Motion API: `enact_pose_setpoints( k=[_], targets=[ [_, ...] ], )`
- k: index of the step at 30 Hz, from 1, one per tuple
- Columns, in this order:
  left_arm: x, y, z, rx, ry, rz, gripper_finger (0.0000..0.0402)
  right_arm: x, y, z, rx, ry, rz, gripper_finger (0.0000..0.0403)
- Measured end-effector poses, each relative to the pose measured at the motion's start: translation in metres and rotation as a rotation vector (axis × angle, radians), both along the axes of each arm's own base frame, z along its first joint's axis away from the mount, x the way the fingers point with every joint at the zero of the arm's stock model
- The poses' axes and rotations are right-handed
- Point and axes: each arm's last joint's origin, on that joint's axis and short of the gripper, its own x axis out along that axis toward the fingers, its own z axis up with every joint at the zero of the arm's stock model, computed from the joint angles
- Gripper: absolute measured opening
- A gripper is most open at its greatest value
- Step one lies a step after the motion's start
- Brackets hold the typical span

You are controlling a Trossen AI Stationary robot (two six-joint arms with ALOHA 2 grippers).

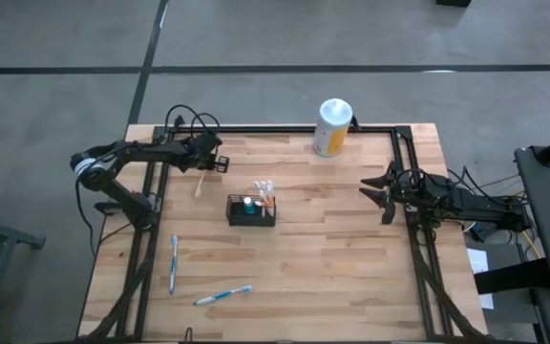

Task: Pick & Place toothbrushing station
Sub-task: Put the orange toothbrush into the right section of the wire organizer

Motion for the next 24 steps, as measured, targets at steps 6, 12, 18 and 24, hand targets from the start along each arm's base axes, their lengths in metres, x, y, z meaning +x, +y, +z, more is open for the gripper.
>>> enact_pose_setpoints(
  k=[6,12,18,24],
  targets=[
    [-0.002,-0.004,0.009,-0.015,-0.027,-0.063,0.0025,0.000,0.000,0.000,0.000,0.000,0.000,0.0132],
    [-0.010,-0.012,0.030,0.029,-0.047,-0.111,0.0026,0.000,0.000,0.000,0.000,0.001,0.000,0.0132],
    [-0.022,-0.025,0.061,0.102,-0.078,-0.182,0.0024,0.000,0.000,0.000,0.000,0.000,0.000,0.0132],
    [-0.033,-0.049,0.103,0.191,-0.109,-0.328,0.0025,0.000,0.000,0.000,0.000,0.000,0.000,0.0132]
  ],
)
